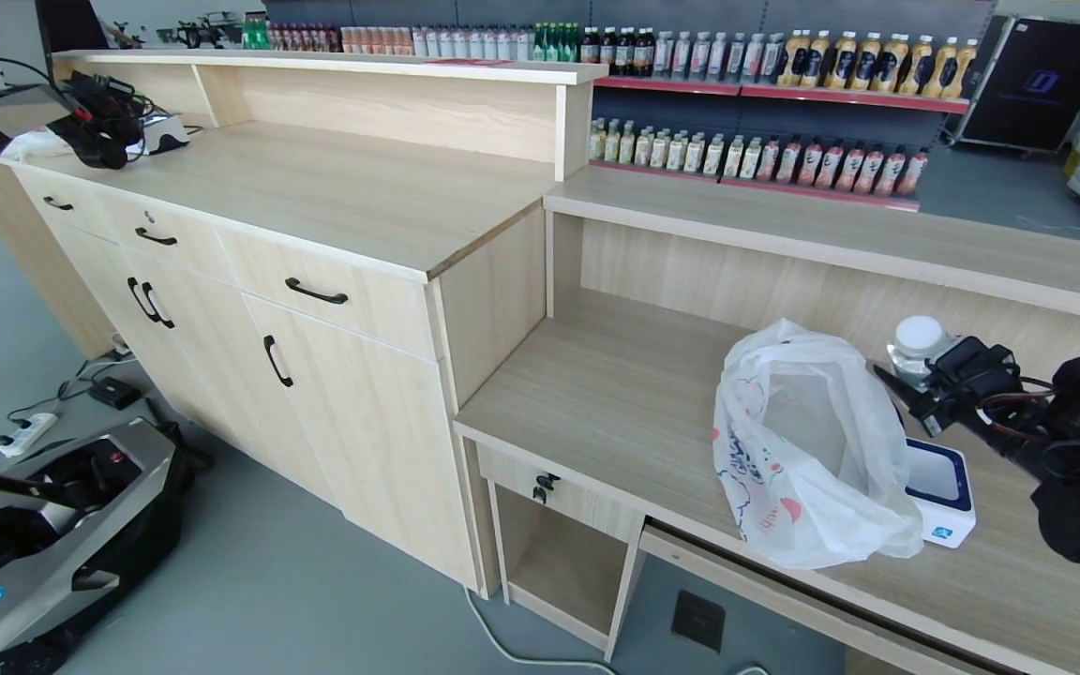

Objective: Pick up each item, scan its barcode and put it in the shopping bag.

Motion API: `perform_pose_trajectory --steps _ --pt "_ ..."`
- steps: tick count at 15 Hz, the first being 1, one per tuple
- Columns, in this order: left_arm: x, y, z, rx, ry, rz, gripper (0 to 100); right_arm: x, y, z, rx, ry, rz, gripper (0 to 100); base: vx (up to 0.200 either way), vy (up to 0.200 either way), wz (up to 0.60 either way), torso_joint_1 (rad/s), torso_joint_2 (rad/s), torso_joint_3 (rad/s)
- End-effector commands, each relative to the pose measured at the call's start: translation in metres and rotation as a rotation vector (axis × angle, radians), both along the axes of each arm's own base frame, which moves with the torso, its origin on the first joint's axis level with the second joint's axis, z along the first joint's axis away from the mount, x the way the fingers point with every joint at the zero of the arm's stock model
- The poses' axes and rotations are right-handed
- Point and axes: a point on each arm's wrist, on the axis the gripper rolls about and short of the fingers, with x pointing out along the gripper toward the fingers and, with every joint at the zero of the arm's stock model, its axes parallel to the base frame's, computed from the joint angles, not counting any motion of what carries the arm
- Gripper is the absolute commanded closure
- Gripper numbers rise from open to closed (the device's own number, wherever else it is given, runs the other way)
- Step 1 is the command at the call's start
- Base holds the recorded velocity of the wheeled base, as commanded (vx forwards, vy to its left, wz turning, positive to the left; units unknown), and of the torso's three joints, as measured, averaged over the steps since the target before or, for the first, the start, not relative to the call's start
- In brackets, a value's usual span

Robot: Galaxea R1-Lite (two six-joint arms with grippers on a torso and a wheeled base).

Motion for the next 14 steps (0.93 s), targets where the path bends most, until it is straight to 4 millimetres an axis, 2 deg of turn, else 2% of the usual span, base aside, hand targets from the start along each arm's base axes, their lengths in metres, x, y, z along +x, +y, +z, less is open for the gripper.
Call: perform_pose_trajectory --steps 1,10,14 --pt "0.0 0.0 0.0 0.0 0.0 0.001 0 0.004 0.0 -0.008 0.001 0.012 0.011 100 0.0 0.0 0.0 0.0 0.0 0.0" --pt "0.0 0.0 0.0 0.0 0.0 0.001 0 0.01 -0.003 -0.032 0.014 0.057 0.034 100 0.0 0.0 0.0 0.0 0.0 0.0" --pt "0.0 0.0 0.0 0.0 0.0 0.001 0 0.011 -0.003 -0.026 0.005 0.033 0.035 100 0.0 0.0 0.0 0.0 0.0 0.0"
